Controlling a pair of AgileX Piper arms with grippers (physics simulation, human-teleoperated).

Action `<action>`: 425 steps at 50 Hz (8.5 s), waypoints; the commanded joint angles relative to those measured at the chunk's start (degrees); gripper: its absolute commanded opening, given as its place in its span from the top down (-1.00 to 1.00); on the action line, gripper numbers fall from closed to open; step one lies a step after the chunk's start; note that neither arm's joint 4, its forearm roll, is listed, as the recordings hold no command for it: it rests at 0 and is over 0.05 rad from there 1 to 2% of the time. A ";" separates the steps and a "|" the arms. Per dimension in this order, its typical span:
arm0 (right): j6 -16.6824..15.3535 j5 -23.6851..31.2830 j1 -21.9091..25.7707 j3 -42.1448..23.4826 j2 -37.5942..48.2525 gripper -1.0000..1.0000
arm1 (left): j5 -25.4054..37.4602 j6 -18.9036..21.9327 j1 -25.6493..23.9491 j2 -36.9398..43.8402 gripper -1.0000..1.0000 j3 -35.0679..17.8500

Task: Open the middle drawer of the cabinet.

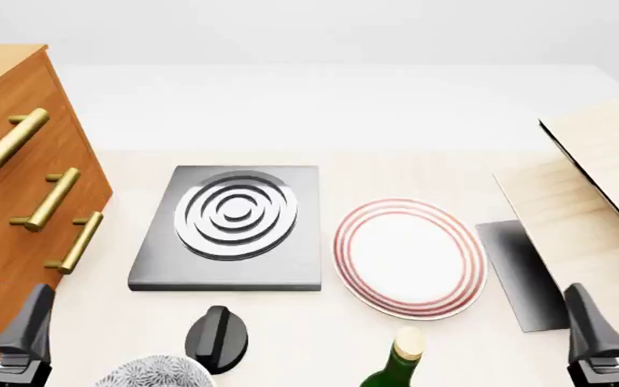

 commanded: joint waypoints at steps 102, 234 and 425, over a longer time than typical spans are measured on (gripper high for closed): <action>-0.22 1.14 -0.48 0.10 -0.23 -1.00 | -20.01 29.48 -4.13 23.21 -1.00 -7.96; -0.19 1.11 -0.49 0.10 -0.23 -1.00 | -69.88 59.43 6.86 80.22 -1.00 -8.66; -0.20 -0.02 -0.17 -0.16 0.26 -1.00 | -69.89 75.21 6.09 95.03 1.00 -19.03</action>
